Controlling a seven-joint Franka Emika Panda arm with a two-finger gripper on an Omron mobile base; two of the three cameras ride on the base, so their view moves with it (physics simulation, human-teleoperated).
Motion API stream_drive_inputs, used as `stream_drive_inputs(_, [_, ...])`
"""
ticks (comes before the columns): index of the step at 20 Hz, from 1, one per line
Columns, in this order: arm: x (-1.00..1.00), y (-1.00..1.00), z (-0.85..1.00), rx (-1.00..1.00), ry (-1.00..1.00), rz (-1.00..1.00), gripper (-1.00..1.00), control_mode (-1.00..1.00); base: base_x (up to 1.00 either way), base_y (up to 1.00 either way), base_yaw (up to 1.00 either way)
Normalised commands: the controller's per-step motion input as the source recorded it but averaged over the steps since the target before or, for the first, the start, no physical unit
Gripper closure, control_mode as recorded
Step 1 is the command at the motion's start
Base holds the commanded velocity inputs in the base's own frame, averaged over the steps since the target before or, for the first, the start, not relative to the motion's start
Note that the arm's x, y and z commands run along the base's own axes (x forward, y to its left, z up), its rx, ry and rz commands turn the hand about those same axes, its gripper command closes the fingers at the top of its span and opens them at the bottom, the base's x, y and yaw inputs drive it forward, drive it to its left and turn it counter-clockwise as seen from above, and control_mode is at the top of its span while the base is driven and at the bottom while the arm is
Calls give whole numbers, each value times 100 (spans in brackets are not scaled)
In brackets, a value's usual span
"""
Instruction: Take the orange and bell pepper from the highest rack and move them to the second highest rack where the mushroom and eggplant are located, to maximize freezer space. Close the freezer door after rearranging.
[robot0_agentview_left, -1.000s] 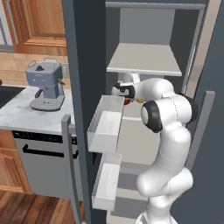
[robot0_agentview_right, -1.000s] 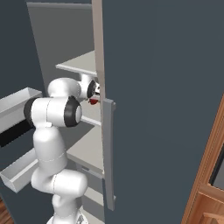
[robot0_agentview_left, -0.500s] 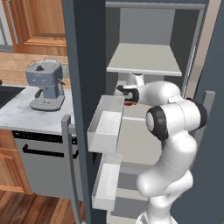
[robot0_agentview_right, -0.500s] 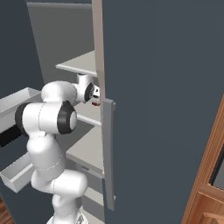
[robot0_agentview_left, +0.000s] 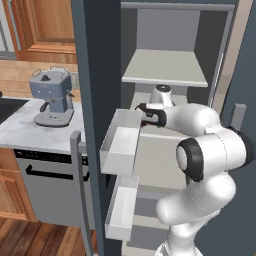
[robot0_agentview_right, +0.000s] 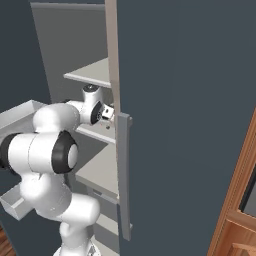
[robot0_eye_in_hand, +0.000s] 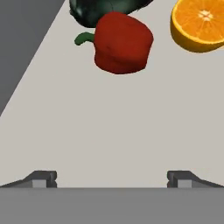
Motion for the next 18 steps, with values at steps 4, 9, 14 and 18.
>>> stream_drive_inputs(4, [-87, -12, 44, 6, -8, 0, -100, -100, 0, 0, 0])
stream_drive_inputs(9, [-93, -16, 49, 8, -1, 0, -100, -100, 0, 0, 0])
stream_drive_inputs(14, [-98, -15, 60, 13, 0, 0, -100, -100, 0, 0, 0])
stream_drive_inputs(18, [-99, -4, 53, 4, 0, 0, -100, -100, 0, 0, 0])
